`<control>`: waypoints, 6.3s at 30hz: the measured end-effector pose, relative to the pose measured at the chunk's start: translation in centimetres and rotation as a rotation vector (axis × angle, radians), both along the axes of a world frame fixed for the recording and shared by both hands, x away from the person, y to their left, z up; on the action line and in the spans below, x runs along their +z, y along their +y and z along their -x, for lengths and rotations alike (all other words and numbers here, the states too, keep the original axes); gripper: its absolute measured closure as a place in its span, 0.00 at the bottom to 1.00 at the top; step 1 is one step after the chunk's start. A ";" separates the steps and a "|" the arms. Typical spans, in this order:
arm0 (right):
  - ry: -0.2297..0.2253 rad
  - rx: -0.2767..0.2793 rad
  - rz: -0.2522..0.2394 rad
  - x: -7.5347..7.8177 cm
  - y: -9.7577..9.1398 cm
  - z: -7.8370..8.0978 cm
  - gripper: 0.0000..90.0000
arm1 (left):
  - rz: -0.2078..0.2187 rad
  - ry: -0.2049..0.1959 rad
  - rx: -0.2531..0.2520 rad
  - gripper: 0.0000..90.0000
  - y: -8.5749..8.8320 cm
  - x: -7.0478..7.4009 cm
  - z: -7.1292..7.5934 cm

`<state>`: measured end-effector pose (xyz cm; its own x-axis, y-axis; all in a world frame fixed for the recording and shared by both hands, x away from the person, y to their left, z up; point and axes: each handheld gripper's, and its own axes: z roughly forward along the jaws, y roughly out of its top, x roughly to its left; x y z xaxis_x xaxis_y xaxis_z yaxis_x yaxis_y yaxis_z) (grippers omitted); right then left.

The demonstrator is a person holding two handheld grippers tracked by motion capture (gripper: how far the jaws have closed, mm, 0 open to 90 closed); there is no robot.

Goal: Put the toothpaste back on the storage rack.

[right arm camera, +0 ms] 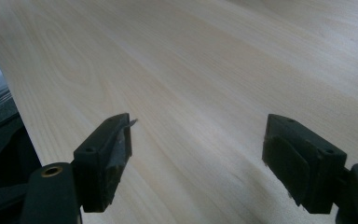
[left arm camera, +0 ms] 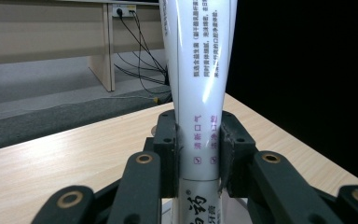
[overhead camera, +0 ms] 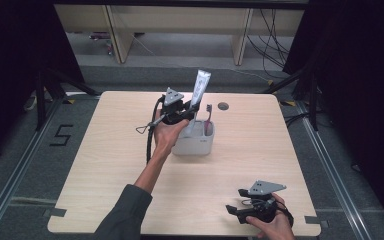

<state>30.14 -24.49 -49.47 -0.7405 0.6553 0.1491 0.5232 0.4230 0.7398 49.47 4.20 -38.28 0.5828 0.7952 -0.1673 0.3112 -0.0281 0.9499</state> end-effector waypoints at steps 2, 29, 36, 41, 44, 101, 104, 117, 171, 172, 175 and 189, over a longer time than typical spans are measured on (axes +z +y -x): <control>0.000 0.000 0.000 0.0 0.0 0.0 0.28 | -0.009 0.002 0.003 0.80 0.0 -0.2 -0.1; 0.005 0.002 -0.012 0.0 0.0 0.0 0.28 | 0.010 0.011 0.010 0.79 -0.2 -2.1 -0.7; 0.022 -0.002 -0.012 0.0 0.2 0.1 0.28 | 0.012 0.024 0.012 0.79 -0.2 -3.0 -0.7; 0.022 -0.004 -0.009 0.0 0.1 0.1 0.28 | 0.007 0.034 0.021 0.79 0.0 -3.6 -0.6; 0.019 0.007 -0.008 0.0 0.2 0.1 0.28 | 0.000 0.045 0.016 0.79 0.2 -3.7 -0.5; 0.033 0.014 0.010 -0.3 0.6 0.2 0.28 | -0.091 0.049 0.034 0.72 1.9 -1.6 2.8; 0.031 0.014 0.013 -0.3 0.5 0.2 0.28 | -0.106 0.061 0.027 0.69 2.1 -1.5 2.8; 0.028 0.007 0.010 -0.3 0.4 0.0 0.28 | -0.104 0.085 0.028 0.60 3.7 -2.0 3.3; 0.026 0.003 0.007 -0.3 0.5 0.1 0.28 | -0.129 0.131 -0.017 0.39 9.7 -3.7 9.6; 0.024 0.003 0.007 -0.3 0.5 0.1 0.28 | -0.127 0.136 -0.020 0.39 9.8 -3.9 9.9; 0.035 0.000 0.004 -0.3 0.5 0.1 0.28 | -0.114 0.150 -0.028 0.38 10.0 -4.2 10.1; 0.026 0.041 -0.005 -0.3 0.5 0.0 0.28 | -0.154 0.166 -0.056 0.34 10.1 -5.3 11.7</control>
